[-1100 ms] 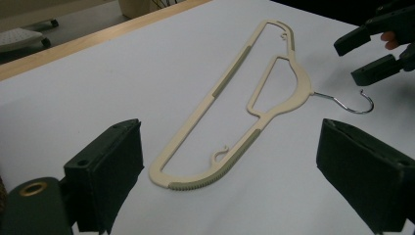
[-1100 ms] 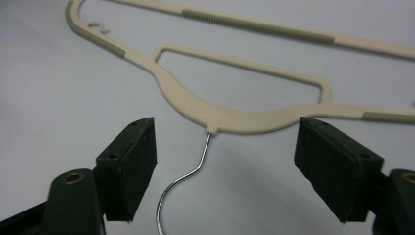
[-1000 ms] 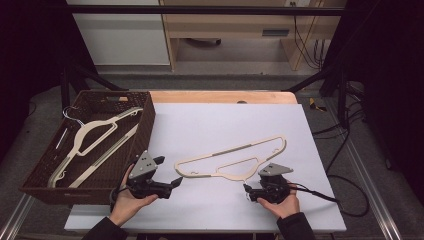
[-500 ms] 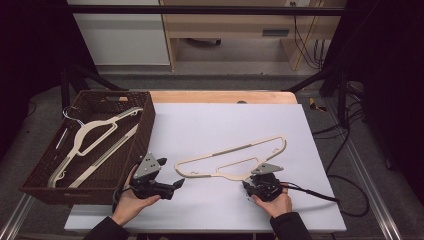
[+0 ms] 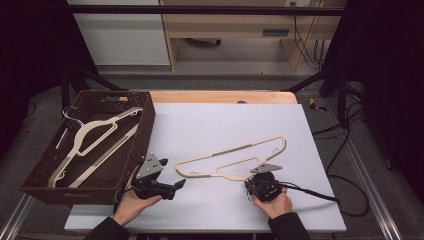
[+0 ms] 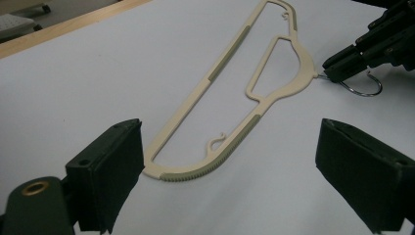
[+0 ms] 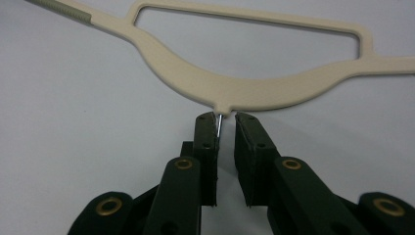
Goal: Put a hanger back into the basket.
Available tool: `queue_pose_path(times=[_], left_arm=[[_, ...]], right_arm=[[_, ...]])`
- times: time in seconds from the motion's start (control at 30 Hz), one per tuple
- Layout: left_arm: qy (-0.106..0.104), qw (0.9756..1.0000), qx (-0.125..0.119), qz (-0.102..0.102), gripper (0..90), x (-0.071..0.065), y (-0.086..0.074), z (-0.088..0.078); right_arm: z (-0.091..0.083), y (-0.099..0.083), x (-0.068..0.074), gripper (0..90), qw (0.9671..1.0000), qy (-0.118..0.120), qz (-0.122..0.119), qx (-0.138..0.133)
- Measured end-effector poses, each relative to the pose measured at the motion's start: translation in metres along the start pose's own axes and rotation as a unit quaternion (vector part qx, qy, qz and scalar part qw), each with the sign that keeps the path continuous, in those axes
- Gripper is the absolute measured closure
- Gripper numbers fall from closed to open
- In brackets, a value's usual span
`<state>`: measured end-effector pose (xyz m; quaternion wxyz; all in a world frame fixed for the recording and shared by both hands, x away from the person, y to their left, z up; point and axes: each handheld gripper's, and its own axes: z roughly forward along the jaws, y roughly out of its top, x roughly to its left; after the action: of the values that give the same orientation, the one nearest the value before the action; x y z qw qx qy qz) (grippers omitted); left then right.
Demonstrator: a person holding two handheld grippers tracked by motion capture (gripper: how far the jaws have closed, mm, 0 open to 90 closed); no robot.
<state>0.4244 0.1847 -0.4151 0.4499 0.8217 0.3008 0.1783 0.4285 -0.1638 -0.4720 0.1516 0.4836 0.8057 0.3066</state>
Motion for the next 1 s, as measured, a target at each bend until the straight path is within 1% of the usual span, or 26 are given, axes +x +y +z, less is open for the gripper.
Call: queue_pose_path(times=[0.13,0.17,0.2,0.27,0.3,0.37,0.43,0.5,0.63,0.7,0.77,0.83,0.87,0.93,1.0], left_arm=[[-0.001,1.0000,0.003,0.003,10.4,-0.002,0.001,0.002],[-0.001,1.0000,0.003,0.003,10.5,-0.003,0.001,0.003],[-0.002,1.0000,0.004,0.005,10.5,-0.004,0.001,0.004],[-0.001,0.9999,0.007,0.009,10.6,-0.006,0.002,0.007],[-0.002,0.9999,0.009,0.009,10.7,-0.007,0.003,0.009],[-0.002,0.9998,0.014,0.015,10.8,-0.008,0.005,0.013],[-0.003,0.9996,0.018,0.022,10.9,-0.011,0.008,0.019],[-0.005,0.9993,0.023,0.029,11.2,-0.013,0.013,0.025],[-0.012,0.9988,0.030,0.038,11.5,-0.018,0.023,0.041],[-0.017,0.9982,0.035,0.045,12.0,-0.021,0.028,0.049],[-0.020,0.9975,0.038,0.056,12.0,-0.025,0.032,0.058],[-0.026,0.9964,0.044,0.068,12.0,-0.030,0.036,0.066],[-0.030,0.9956,0.048,0.074,12.1,-0.033,0.037,0.071],[-0.037,0.9945,0.054,0.082,12.4,-0.036,0.039,0.079],[-0.043,0.9938,0.061,0.083,12.6,-0.038,0.041,0.087]], right_arm=[[0.000,-0.001,0.001,83.7,1.0000,-0.002,0.008,-0.003],[0.001,-0.001,0.002,87.2,0.9999,-0.002,0.011,-0.004],[0.001,-0.001,0.002,88.7,0.9999,0.000,0.012,-0.004],[0.001,-0.001,0.001,88.9,0.9998,0.001,0.019,-0.004],[0.001,0.000,0.001,88.9,0.9996,0.004,0.028,-0.001],[0.001,0.000,0.001,89.0,0.9995,0.002,0.032,0.001],[0.000,0.001,0.000,89.1,0.9993,0.006,0.038,0.002],[0.001,0.002,-0.001,89.1,0.9992,0.005,0.040,0.003],[-0.002,0.004,-0.002,89.2,0.9988,0.014,0.047,0.004],[-0.005,0.006,-0.003,89.2,0.9987,0.015,0.048,0.000],[-0.007,0.007,-0.004,89.2,0.9985,0.019,0.051,-0.004],[-0.009,0.008,-0.005,89.2,0.9981,0.022,0.056,-0.007],[-0.009,0.009,-0.005,89.2,0.9982,0.021,0.055,-0.006],[-0.010,0.009,-0.005,89.2,0.9982,0.022,0.056,-0.008],[-0.012,0.010,-0.006,89.2,0.9981,0.022,0.057,-0.011]])
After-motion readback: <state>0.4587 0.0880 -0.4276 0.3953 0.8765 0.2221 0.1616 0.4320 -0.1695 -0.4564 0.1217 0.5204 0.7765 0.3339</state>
